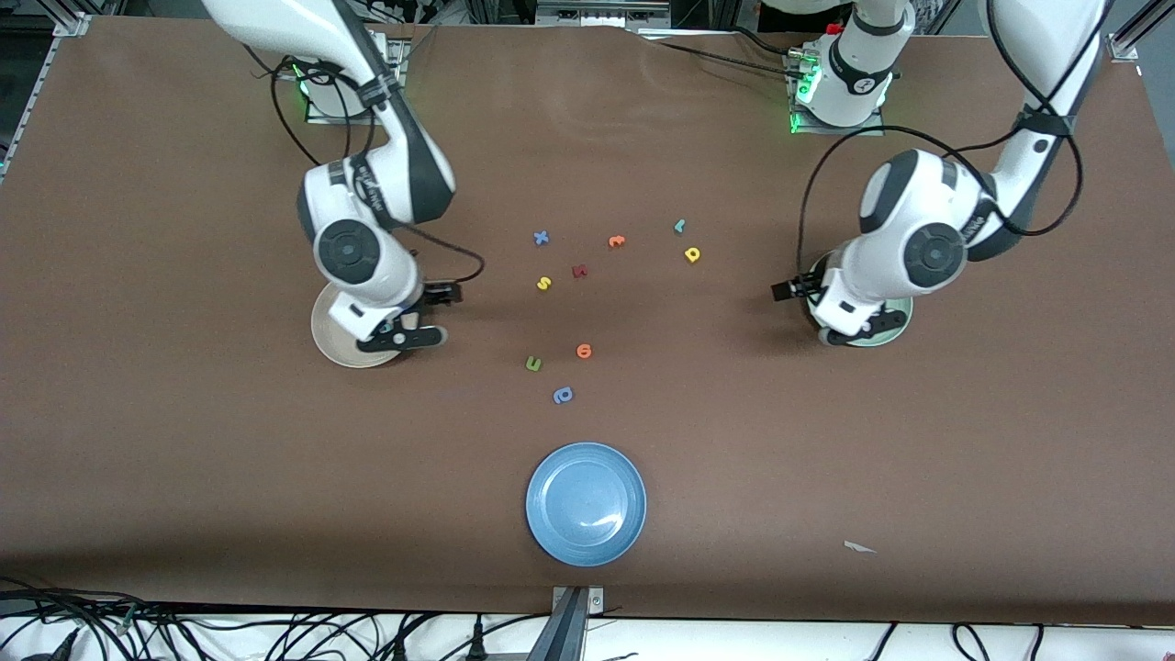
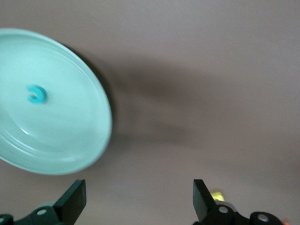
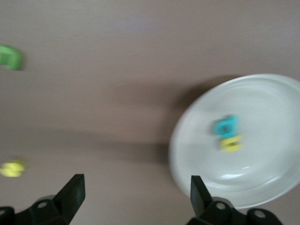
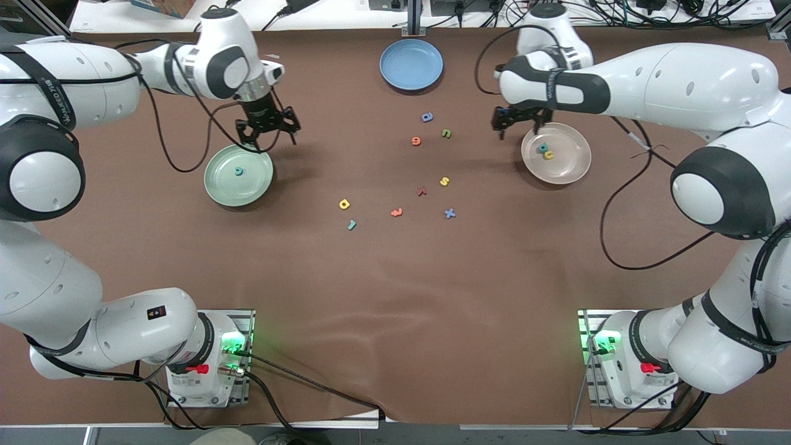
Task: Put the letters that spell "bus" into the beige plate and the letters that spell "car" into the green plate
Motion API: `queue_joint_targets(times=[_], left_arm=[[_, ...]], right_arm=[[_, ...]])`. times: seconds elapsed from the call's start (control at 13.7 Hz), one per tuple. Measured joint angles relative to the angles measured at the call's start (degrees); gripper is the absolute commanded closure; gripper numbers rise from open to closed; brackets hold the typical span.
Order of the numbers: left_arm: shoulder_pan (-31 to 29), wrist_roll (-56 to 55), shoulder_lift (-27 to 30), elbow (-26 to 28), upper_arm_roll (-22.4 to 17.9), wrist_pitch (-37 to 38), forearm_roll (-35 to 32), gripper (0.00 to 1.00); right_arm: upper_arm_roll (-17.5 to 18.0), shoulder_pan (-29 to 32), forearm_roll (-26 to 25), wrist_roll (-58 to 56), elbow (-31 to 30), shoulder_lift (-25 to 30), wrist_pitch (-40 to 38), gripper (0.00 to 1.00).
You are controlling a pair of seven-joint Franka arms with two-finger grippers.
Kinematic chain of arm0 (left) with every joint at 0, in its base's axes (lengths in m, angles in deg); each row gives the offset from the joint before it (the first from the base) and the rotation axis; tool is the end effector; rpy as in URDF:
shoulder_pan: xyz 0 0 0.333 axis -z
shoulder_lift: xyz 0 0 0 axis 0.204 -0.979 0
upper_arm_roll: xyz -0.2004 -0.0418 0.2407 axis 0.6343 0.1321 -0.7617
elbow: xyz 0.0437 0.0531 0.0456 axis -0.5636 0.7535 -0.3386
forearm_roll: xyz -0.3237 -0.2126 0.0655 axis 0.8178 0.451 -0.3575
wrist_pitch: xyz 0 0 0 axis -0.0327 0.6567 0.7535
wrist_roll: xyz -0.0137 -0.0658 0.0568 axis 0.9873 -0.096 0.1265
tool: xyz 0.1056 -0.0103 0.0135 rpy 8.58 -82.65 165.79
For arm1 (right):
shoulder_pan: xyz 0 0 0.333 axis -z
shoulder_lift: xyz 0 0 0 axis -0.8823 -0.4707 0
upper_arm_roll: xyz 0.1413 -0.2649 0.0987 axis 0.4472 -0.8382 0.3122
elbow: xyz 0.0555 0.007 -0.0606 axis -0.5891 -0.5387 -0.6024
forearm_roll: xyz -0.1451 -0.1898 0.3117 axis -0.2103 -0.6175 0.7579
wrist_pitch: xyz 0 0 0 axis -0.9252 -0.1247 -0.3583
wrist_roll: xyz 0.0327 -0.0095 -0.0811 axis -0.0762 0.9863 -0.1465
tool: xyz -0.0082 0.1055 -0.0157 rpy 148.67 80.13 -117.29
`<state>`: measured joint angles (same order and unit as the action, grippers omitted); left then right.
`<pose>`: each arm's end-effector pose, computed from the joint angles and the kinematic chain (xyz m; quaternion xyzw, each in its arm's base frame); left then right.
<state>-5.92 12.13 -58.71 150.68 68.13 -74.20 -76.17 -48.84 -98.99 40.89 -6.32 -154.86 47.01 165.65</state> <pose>0.5230 -0.1737 0.2847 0.9740 0.1607 -0.1589 0.0124 0.5433 0.2963 0.2778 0.9954 0.0352 -0.0860 0.0237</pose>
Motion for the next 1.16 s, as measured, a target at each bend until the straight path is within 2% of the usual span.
queue_joint_targets(times=[0.07,0.22,0.51,0.73,0.95,1.16], left_arm=[[0.04,-2.99,0.01,0.40,1.96,-0.19,0.01,0.00],[0.16,-8.33,0.00,2.40,4.74,-3.54,0.01,0.00],[0.52,-13.50,-0.19,12.46,7.05,-18.54,0.01,0.03],[2.58,-16.22,-0.36,18.77,7.11,-27.14,0.01,0.07],[5.78,-19.05,-0.39,22.99,7.18,-32.81,0.01,0.08],[8.67,-21.97,-0.39,24.06,7.20,-35.01,0.01,0.10]], right_arm=[[2.03,-0.65,0.02,5.41,0.05,-0.13,1.01,0.03],[4.00,-3.08,0.03,14.44,-0.04,-1.33,4.44,0.20],[4.43,-10.79,0.03,27.32,-0.16,-6.97,13.61,0.38],[4.35,-12.21,0.03,28.95,-0.15,-9.57,15.93,0.50],[4.19,-12.41,0.04,34.18,-0.14,-10.44,18.51,0.50],[4.21,-12.96,0.04,38.75,-0.19,-11.09,19.58,0.50]])
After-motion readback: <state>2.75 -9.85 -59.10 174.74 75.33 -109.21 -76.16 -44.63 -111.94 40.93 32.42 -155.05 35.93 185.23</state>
